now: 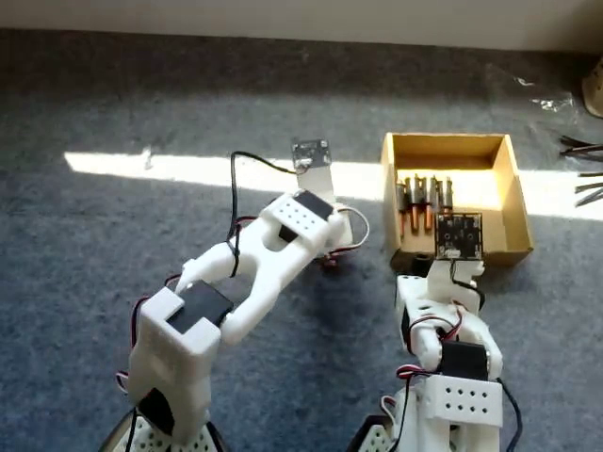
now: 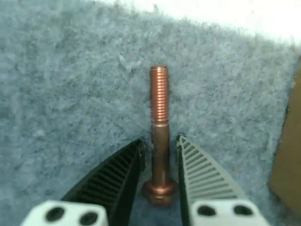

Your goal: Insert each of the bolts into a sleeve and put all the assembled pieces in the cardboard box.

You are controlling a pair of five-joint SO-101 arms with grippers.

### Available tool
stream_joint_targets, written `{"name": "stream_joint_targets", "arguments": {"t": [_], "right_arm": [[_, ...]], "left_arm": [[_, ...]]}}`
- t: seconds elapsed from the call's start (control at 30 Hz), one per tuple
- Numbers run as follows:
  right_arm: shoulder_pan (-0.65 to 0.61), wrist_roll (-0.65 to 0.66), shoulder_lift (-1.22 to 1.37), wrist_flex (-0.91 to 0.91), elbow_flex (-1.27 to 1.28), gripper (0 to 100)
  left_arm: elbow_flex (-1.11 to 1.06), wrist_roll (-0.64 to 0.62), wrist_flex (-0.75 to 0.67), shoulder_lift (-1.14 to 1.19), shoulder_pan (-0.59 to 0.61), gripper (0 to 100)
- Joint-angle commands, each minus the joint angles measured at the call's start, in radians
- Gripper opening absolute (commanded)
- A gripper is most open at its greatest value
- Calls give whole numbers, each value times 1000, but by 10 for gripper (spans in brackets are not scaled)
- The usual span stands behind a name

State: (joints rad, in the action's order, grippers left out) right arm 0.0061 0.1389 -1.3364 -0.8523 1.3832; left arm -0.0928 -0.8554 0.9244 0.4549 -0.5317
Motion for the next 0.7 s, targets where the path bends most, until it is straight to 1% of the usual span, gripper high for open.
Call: {"name": "stream_joint_targets", "arguments": {"t": [0.0, 0.07, 0.13, 0.17, 0.23, 0.3, 0.53, 0.67], "right_arm": [[13, 2, -16, 30, -7, 4], [13, 2, -16, 30, -7, 4], [13, 2, -16, 30, -7, 4], [13, 2, -16, 30, -7, 4], [13, 2, -16, 30, -7, 4], [13, 2, -16, 30, -7, 4], [13, 2, -16, 31, -7, 4], [13, 2, -16, 31, -7, 4]], "left_arm": [[88, -3, 114, 56, -10, 120], [136, -3, 161, 84, -10, 80], [182, -2, 213, 102, -7, 5], [203, 5, 238, 110, -5, 5], [237, 60, 284, 113, -5, 18], [265, 141, 319, 113, -5, 2], [361, 419, 453, 110, -4, 6], [444, 647, 565, 110, -2, 6]]}}
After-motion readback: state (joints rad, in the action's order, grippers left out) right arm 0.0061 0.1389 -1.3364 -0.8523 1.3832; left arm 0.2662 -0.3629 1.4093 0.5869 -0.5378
